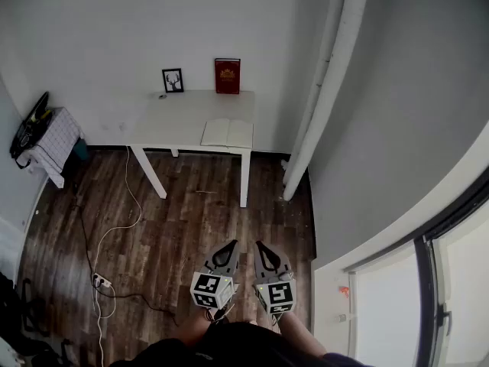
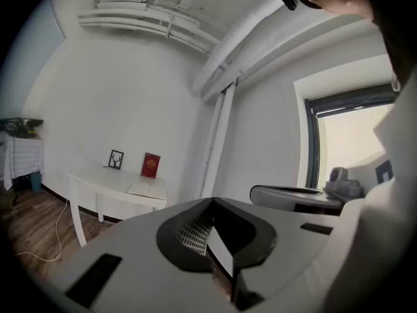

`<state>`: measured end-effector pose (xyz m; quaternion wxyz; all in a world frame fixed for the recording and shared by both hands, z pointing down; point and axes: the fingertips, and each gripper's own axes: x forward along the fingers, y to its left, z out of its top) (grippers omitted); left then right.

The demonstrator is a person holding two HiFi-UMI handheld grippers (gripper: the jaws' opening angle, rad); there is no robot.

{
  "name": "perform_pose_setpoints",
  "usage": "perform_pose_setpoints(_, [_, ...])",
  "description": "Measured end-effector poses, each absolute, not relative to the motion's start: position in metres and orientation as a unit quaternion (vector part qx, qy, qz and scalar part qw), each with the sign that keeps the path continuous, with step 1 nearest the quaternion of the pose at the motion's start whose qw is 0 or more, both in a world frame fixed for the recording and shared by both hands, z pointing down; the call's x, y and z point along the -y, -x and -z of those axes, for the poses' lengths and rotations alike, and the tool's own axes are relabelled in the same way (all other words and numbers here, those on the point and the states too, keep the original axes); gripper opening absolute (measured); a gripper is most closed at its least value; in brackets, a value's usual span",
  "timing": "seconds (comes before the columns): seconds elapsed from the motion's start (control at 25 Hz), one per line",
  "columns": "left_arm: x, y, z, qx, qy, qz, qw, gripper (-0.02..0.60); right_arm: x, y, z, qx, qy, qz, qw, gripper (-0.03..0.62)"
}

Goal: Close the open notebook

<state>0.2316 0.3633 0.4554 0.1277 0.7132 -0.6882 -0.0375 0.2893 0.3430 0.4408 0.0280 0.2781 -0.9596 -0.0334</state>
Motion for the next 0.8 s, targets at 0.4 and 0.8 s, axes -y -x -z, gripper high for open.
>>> perform_pose_setpoints(0.4, [-0.365,-0.189,-0.456,0.701,-0.702,0.035,0.123,0.003,-0.341,-0.24,-0.446,0.967,-0.252,0.028,0.031,0.023])
perform_pose_setpoints(0.8, [-0.389,-0.099,-0.465,0.753,-0.643,0.041,0.134,0.003,-0.355,-0.142,-0.457,0.984,-0.175,0.008,0.033,0.023])
